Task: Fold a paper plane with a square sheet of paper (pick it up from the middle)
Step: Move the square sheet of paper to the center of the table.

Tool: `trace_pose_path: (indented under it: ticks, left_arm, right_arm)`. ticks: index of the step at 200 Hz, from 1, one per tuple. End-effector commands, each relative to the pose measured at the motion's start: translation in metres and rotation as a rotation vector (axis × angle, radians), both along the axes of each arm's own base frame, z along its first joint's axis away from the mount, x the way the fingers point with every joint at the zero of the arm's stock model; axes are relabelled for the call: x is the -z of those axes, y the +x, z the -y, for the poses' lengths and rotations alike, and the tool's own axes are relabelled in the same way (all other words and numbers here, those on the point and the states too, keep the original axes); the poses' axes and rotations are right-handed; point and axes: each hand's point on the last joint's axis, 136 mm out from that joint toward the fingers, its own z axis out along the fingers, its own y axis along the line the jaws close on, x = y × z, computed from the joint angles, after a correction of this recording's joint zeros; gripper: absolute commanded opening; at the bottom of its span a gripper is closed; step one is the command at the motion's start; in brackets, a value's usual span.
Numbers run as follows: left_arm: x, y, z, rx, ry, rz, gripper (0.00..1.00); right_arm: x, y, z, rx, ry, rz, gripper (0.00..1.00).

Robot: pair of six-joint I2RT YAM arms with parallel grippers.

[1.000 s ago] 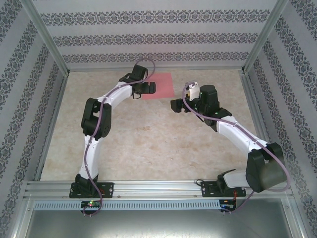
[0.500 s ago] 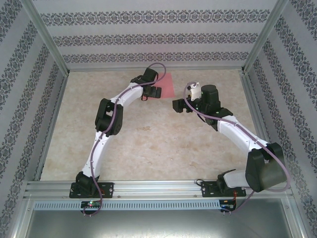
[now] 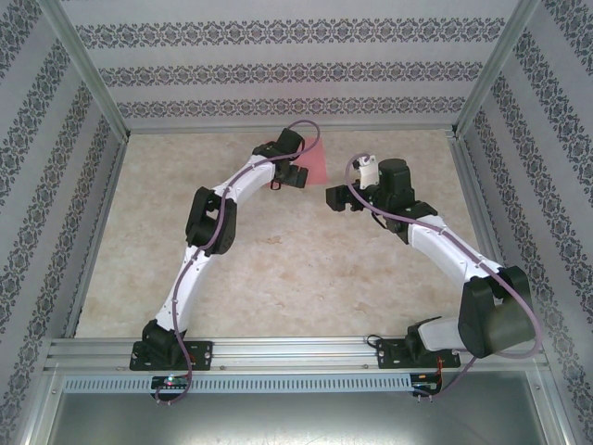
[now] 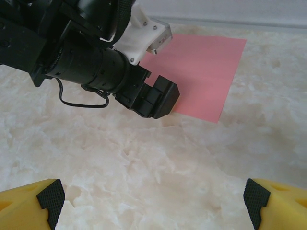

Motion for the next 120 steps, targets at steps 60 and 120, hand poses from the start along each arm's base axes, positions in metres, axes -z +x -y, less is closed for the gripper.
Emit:
trace_pose_path:
  ticks: [60,120]
  left_arm:
    - [0.031,-0.091,-0.006,0.036,0.024,-0.253,0.96]
    - [0.033,-0.156,-0.005,-0.021,-0.023,-0.318,0.96]
  right_arm:
    - [-0.007,-0.008,0.018,0.028,-0.021,0.003,0.98]
    - [-0.001,-0.022,0.022,0.039,-0.015,-0.035,0.98]
